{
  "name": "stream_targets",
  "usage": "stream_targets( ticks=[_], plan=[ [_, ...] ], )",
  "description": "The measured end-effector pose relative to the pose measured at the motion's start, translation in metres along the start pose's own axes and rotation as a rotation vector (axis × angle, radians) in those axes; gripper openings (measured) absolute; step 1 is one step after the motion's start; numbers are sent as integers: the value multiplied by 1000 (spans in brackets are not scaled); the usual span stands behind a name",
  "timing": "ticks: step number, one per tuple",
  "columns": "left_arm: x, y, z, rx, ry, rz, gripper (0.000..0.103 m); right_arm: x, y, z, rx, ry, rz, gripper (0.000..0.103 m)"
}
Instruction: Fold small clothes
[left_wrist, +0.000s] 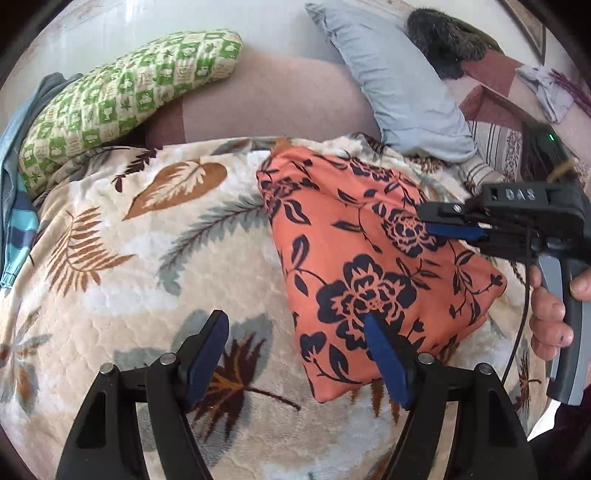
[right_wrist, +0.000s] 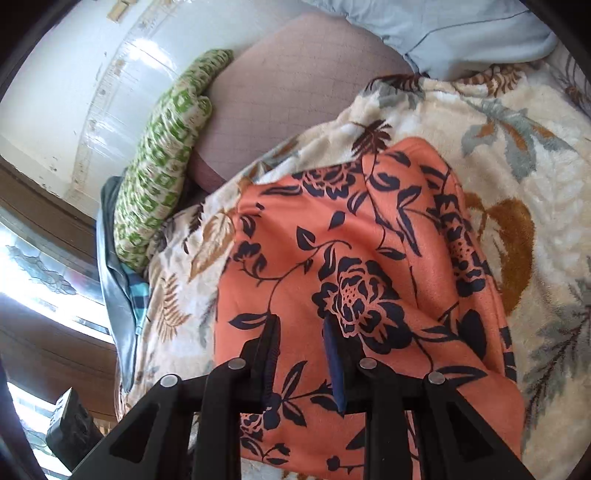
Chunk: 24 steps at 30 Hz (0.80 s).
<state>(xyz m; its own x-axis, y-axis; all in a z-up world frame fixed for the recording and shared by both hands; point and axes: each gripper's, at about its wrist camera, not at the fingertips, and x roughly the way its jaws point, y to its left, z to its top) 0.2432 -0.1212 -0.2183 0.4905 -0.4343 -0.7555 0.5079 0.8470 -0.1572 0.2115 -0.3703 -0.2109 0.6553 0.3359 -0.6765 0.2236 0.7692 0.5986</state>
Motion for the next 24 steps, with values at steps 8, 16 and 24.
stream_targets(
  ticks=[8, 16, 24],
  plan=[
    [29, 21, 2, -165, 135, -48, 79, 0, -2, -29, -32, 67, -101, 27],
    [43, -17, -11, -53, 195, -86, 79, 8, -14, -41, -4, 82, -128, 27],
    [18, 1, 5, -84, 119, -117, 79, -27, -16, -49, 27, -13, -96, 27]
  ],
)
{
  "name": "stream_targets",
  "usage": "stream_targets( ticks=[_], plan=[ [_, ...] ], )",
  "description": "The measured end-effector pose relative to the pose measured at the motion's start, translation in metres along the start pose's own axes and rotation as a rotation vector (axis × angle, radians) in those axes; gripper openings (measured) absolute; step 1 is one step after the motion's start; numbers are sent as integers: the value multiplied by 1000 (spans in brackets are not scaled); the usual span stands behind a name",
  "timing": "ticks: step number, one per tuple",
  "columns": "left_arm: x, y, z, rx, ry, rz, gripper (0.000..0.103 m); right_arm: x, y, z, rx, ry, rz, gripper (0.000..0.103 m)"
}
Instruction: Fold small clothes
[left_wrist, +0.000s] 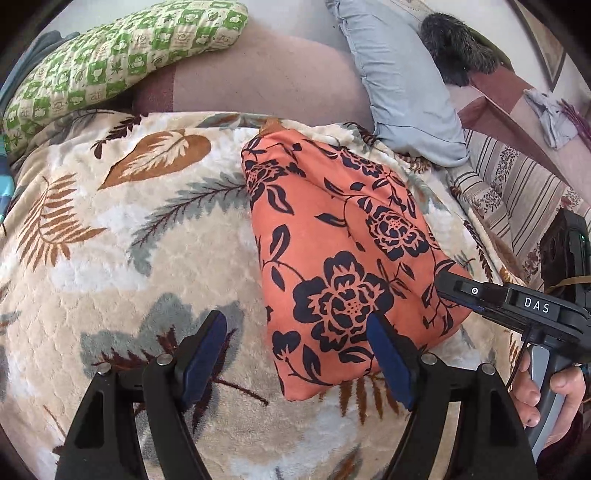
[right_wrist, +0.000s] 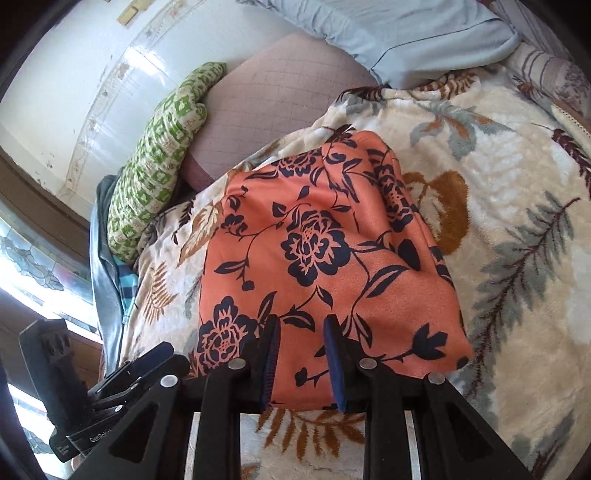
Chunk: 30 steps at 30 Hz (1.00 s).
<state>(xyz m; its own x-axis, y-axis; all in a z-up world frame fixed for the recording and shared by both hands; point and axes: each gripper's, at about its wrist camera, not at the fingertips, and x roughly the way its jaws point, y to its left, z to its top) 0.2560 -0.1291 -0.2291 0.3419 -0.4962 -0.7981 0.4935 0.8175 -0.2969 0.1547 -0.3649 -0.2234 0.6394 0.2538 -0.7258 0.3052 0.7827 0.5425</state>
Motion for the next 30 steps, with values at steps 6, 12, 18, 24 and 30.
stream_targets(
  ticks=[6, 12, 18, 24, 30],
  plan=[
    [42, 18, -15, -71, 157, 11, 81, 30, -13, 0, 59, 139, -7, 27],
    [12, 24, 6, -78, 29, -33, 81, -2, -27, 17, 95, 33, 85, 28],
    [13, 38, 17, -160, -31, -110, 83, -26, -56, 37, 161, -93, 95, 79],
    [25, 15, 19, -83, -57, -119, 86, -10, -80, 44, 195, -49, 75, 79],
    [46, 6, 16, -67, -15, -166, 88, 15, -87, 53, 188, -33, 80, 80]
  ],
)
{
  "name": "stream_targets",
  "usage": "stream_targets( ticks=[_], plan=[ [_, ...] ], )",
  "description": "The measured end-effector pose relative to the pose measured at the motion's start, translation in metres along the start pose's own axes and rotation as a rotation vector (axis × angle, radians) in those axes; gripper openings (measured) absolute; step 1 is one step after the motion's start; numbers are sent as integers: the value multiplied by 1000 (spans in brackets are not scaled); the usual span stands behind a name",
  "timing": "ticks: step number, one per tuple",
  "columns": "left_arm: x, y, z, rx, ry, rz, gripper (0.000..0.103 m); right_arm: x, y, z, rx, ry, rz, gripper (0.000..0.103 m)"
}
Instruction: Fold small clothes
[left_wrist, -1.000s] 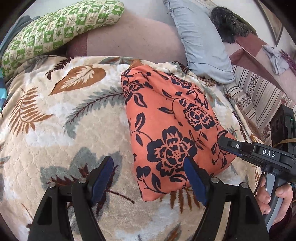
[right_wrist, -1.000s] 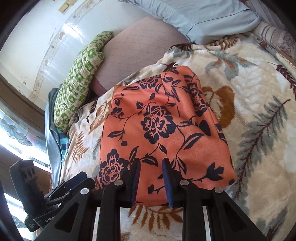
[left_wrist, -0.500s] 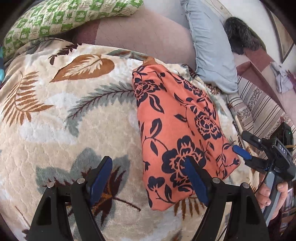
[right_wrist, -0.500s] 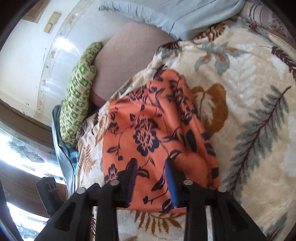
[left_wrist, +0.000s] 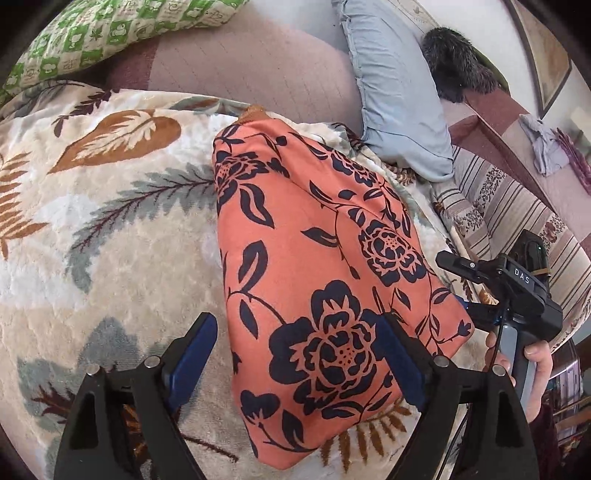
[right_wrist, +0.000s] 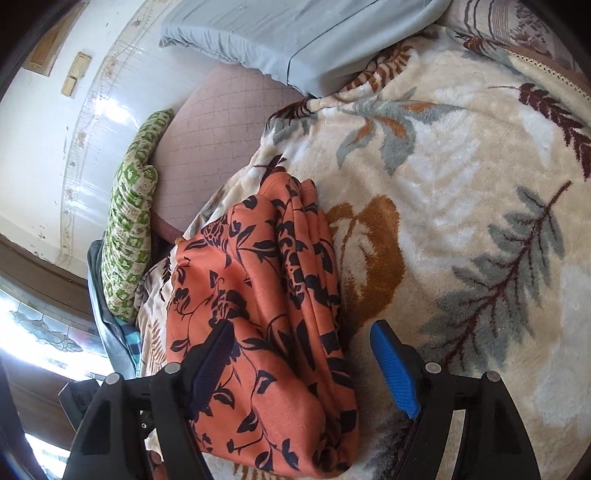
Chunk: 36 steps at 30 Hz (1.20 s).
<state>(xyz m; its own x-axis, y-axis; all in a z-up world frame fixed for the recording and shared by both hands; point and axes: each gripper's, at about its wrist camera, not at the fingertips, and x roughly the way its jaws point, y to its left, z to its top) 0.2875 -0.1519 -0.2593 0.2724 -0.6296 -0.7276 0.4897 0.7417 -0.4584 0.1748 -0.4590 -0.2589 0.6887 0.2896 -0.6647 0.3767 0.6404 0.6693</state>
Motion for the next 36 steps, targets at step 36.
stream_targets(
  ticks=[36],
  plan=[
    [12, -22, -12, 91, -54, 144, 66, 42, 19, -12, -76, 47, 35, 62]
  ],
)
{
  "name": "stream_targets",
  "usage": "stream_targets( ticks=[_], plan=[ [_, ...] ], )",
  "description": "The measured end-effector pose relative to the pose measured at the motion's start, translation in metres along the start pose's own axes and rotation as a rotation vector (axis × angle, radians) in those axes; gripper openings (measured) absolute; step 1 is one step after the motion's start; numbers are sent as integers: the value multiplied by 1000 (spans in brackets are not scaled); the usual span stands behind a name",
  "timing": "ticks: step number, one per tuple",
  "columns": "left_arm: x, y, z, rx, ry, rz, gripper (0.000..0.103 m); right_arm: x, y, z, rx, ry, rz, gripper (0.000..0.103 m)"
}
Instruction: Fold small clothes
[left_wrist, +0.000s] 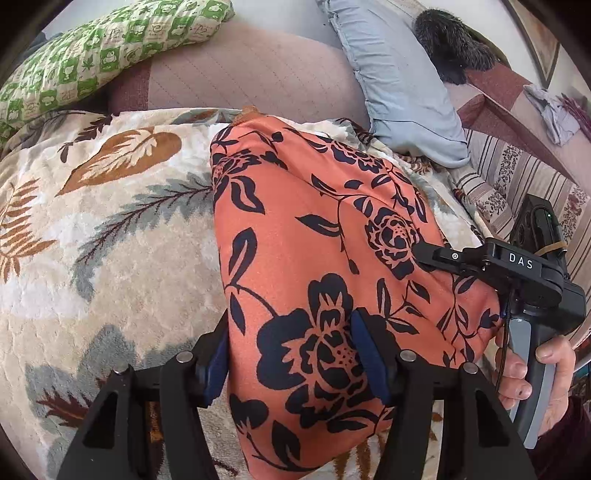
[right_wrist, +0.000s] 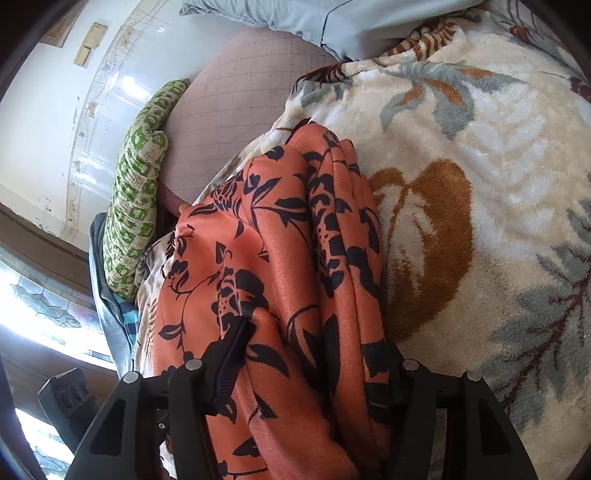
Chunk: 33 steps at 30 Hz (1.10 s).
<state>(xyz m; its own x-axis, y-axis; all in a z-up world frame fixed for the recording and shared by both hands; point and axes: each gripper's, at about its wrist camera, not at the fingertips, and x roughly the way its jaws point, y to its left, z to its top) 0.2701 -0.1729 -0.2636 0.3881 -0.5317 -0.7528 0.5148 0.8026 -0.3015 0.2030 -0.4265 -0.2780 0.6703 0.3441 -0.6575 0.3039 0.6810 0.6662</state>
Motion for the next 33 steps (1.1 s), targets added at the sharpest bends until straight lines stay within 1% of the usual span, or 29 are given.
stream_targets(
  ticks=[1, 2, 3, 8, 11, 13, 14, 16, 22, 27, 30, 33],
  plan=[
    [2, -1, 0, 6, 1, 8, 72, 0, -1, 0, 7, 2, 5, 64],
    [4, -3, 0, 15, 7, 13, 75, 1, -2, 0, 18, 2, 7, 65],
    [5, -4, -1, 19, 9, 16, 76, 2, -3, 0, 27, 5, 12, 68],
    [6, -7, -3, 35, -7, 21, 76, 4, -1, -1, 6, 1, 5, 70],
    [5, -10, -3, 52, -16, 35, 71, 4, 7, -4, -47, -7, -20, 71],
    [3, -11, -3, 61, -20, 42, 67, 5, 15, -6, -85, -11, -46, 66],
    [2, -11, -3, 65, -23, 44, 63, 4, 20, -7, -107, -18, -57, 63],
    [-1, -11, -3, 71, -29, 42, 56, 0, 29, -8, -145, -35, -79, 54],
    [-10, -12, 1, 77, -45, 40, 42, -11, 58, -13, -242, -76, -141, 44],
    [-22, -12, 3, 75, -58, 47, 40, -21, 84, -20, -324, -112, -153, 40],
    [-35, -11, 5, 71, -73, 53, 39, -24, 94, -24, -347, -125, -154, 39],
    [-50, -10, 8, 76, -96, 72, 39, -27, 103, -26, -359, -138, -135, 39]
  ],
)
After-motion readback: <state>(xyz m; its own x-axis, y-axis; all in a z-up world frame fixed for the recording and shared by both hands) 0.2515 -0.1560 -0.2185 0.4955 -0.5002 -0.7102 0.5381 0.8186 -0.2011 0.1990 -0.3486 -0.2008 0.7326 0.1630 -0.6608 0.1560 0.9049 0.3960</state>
